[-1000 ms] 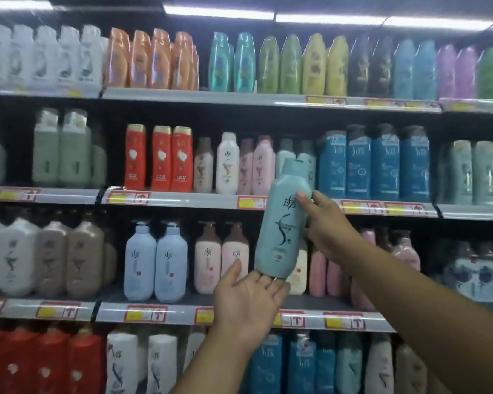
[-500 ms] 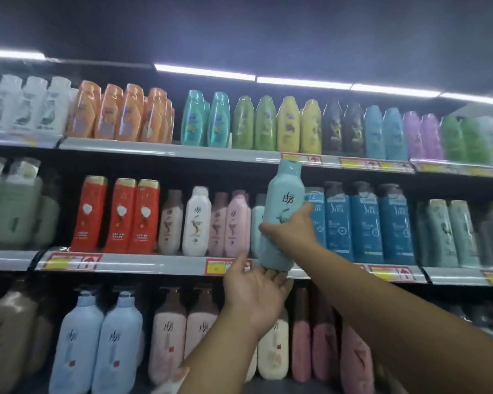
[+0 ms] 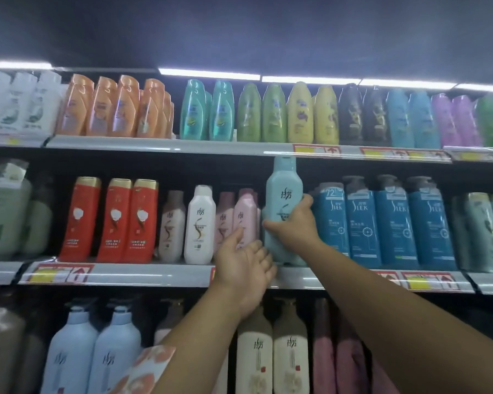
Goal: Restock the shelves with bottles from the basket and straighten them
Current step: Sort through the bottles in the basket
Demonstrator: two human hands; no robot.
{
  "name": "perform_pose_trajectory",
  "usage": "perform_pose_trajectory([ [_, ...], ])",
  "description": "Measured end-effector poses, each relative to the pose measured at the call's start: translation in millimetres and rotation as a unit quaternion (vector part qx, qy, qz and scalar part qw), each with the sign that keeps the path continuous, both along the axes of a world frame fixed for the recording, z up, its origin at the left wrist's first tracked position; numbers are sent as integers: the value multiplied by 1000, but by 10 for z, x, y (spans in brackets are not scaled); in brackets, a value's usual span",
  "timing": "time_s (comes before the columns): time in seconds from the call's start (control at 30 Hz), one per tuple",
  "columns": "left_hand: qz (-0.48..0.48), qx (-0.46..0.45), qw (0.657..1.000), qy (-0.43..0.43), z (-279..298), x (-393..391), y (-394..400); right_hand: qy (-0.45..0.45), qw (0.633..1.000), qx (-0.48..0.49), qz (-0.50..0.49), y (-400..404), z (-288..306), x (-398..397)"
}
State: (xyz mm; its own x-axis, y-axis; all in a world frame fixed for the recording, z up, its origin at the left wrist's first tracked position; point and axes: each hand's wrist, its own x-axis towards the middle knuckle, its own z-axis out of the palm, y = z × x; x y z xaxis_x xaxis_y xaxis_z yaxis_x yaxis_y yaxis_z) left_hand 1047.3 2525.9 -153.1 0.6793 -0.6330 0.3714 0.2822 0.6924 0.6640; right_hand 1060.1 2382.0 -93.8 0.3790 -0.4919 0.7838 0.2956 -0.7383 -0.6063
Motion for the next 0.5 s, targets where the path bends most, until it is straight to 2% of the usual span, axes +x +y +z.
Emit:
perform_pose_trajectory([
  [0.2, -3, 63, 993, -98, -1, 153, -155, 17, 999, -31, -28, -80, -11, 171],
  [0.5, 23, 111, 989, -91, 82, 243, -164, 128, 991, 42, 0, -221, 44, 148],
])
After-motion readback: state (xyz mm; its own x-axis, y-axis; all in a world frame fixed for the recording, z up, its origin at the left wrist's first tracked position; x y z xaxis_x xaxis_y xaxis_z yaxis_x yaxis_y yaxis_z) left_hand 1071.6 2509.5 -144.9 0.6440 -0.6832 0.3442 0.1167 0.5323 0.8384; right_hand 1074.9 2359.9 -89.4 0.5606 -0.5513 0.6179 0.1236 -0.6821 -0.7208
